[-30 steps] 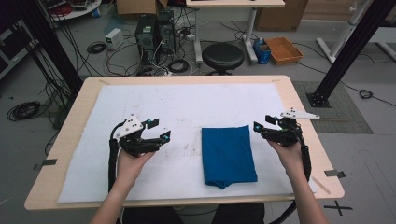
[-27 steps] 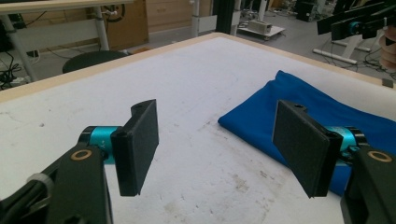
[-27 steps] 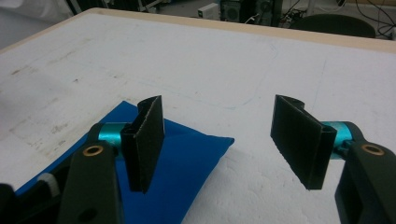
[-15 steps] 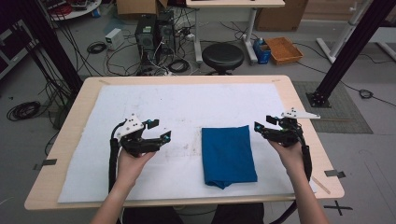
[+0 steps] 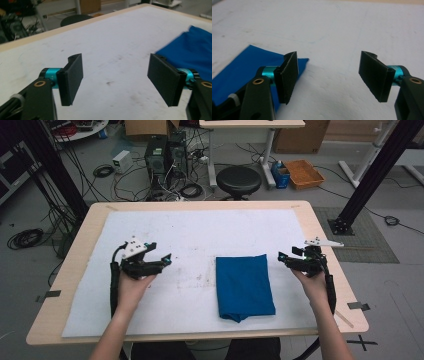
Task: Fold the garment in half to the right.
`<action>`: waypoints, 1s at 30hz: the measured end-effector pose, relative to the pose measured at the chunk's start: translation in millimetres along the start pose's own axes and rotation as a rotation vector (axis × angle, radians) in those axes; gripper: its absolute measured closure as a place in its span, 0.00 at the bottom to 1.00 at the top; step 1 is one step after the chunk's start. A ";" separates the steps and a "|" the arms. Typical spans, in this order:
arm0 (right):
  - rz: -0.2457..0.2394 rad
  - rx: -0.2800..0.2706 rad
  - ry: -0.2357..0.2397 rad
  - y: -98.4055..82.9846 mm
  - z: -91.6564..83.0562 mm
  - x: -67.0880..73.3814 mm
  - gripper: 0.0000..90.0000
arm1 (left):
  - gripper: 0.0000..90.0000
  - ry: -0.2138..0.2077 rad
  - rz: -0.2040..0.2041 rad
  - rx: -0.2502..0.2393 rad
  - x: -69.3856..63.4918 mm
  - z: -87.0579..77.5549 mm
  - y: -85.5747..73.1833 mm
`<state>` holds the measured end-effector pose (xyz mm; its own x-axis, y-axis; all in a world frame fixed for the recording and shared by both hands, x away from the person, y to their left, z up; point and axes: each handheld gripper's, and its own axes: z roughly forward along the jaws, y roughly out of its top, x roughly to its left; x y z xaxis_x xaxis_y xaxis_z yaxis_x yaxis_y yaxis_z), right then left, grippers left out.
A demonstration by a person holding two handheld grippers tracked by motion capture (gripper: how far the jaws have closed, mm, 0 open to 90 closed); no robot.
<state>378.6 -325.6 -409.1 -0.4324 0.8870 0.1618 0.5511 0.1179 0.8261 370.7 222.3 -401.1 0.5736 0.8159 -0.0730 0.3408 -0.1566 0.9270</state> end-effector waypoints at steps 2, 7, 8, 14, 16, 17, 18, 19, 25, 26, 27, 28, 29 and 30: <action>0.020 0.027 -0.026 -3.5 5.4 -5.7 0.35 | 0.33 0.045 -0.009 0.058 20.0 4.5 2.4; 0.005 0.080 -0.080 -11.8 18.0 -12.7 0.35 | 0.33 0.103 -0.056 0.121 53.9 11.4 2.2; 0.003 0.093 -0.091 -12.8 20.0 -13.4 0.35 | 0.33 0.111 -0.068 0.111 56.7 12.5 0.7; -0.008 0.090 -0.100 -12.8 21.5 -12.4 0.35 | 0.34 0.088 -0.069 0.101 54.9 15.8 -1.4; -0.012 0.083 -0.094 -12.4 20.2 -11.2 0.35 | 0.34 0.074 -0.050 0.101 51.3 15.8 -0.1; -0.011 0.077 -0.095 -12.2 19.6 -10.8 0.35 | 0.34 0.068 -0.043 0.097 49.4 15.9 0.4; -0.011 0.076 -0.093 -12.0 19.1 -10.7 0.35 | 0.34 0.066 -0.034 0.100 48.2 15.3 1.3; -0.008 0.074 -0.092 -11.9 18.8 -10.6 0.35 | 0.34 0.063 -0.034 0.092 46.8 15.1 1.8; -0.008 0.066 -0.090 -11.4 17.0 -10.0 0.35 | 0.34 0.044 -0.020 0.079 41.7 11.7 4.6; -0.012 0.062 -0.091 -11.2 16.9 -10.2 0.35 | 0.34 0.043 -0.014 0.079 41.1 11.2 4.9; -0.012 0.060 -0.090 -11.2 16.8 -10.0 0.35 | 0.34 0.043 -0.010 0.076 40.4 10.9 5.0; -0.012 0.061 -0.090 -11.2 16.8 -9.9 0.35 | 0.34 0.047 -0.010 0.070 39.5 10.6 4.7; -0.012 0.062 -0.090 -11.1 16.6 -9.7 0.35 | 0.34 0.045 -0.005 0.068 39.4 10.3 4.5; -0.014 0.060 -0.089 -11.0 16.5 -9.7 0.35 | 0.34 0.043 -0.007 0.067 39.2 10.4 4.0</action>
<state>388.5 -328.2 -428.6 -0.3766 0.9210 0.0996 0.5884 0.1548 0.7936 402.3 247.9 -404.1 0.5393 0.8398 -0.0625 0.3946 -0.1864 0.8998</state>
